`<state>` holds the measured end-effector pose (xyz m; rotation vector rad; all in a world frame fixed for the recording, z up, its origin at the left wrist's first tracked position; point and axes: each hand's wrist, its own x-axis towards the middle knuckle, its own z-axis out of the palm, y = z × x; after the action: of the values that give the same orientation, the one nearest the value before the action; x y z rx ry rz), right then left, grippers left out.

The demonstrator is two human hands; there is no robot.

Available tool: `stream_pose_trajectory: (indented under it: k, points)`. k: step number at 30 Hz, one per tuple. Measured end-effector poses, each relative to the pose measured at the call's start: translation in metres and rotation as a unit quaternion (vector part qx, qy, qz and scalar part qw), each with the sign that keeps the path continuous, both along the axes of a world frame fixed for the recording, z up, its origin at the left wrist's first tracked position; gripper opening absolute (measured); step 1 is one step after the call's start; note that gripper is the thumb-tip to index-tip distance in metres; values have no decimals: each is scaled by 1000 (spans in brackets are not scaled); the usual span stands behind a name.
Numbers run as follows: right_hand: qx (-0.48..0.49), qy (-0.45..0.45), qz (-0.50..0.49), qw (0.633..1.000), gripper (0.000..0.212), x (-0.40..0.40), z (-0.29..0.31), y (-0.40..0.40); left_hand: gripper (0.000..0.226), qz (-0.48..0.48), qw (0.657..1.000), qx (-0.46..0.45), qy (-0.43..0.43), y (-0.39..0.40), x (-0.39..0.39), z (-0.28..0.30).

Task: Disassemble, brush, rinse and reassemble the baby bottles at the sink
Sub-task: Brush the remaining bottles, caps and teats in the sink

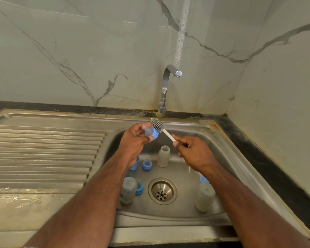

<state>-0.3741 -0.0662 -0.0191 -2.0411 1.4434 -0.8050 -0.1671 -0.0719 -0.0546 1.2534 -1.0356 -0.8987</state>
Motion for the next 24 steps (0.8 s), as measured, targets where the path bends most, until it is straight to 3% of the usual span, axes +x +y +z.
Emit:
stream_pose_trajectory:
  k: [6,14,17,24]
  points:
    - [-3,25,15,1000,38,6,3,5,37,52,999,-2,16,-3,1,-5]
    - [-70,115,-6,991,39,14,10,11,38,51,997,-11,-60,0,-3,-1]
    - [-69,95,-9,993,39,13,12,11,54,53,997,-7,-55,0,-3,1]
    - [-58,98,-23,993,39,9,11,6,58,65,997,-7,-46,-1,-1,1]
